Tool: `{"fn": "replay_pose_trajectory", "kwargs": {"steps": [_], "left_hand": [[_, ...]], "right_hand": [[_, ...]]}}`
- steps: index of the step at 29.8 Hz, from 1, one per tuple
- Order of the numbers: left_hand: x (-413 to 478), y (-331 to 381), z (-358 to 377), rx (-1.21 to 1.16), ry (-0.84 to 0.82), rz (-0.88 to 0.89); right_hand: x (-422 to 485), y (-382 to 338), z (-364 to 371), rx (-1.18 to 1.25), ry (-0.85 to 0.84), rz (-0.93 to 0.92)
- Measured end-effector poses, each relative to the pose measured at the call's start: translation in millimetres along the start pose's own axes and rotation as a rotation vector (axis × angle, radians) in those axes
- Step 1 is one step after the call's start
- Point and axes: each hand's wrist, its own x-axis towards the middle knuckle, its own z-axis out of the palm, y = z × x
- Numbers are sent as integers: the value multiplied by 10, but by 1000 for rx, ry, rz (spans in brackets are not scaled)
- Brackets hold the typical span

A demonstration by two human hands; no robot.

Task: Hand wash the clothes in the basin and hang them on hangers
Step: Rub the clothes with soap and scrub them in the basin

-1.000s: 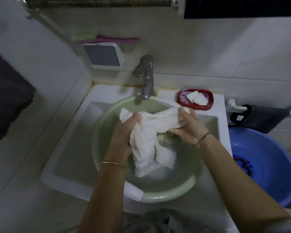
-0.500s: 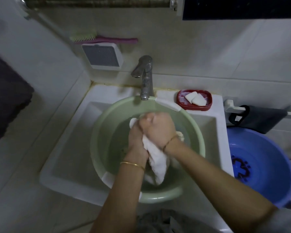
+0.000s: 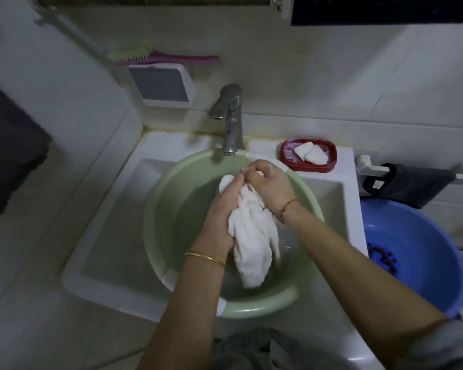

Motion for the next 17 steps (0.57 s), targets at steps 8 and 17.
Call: {"fn": "replay_pose_trajectory", "kwargs": {"steps": [8,17], "left_hand": [[-10,86,-387,32,-110,85],[8,18,-360,-206,22,98]], "right_hand": [[-60,110,-384,327,-431,215],[-120,84,-256,303,101,70]]}}
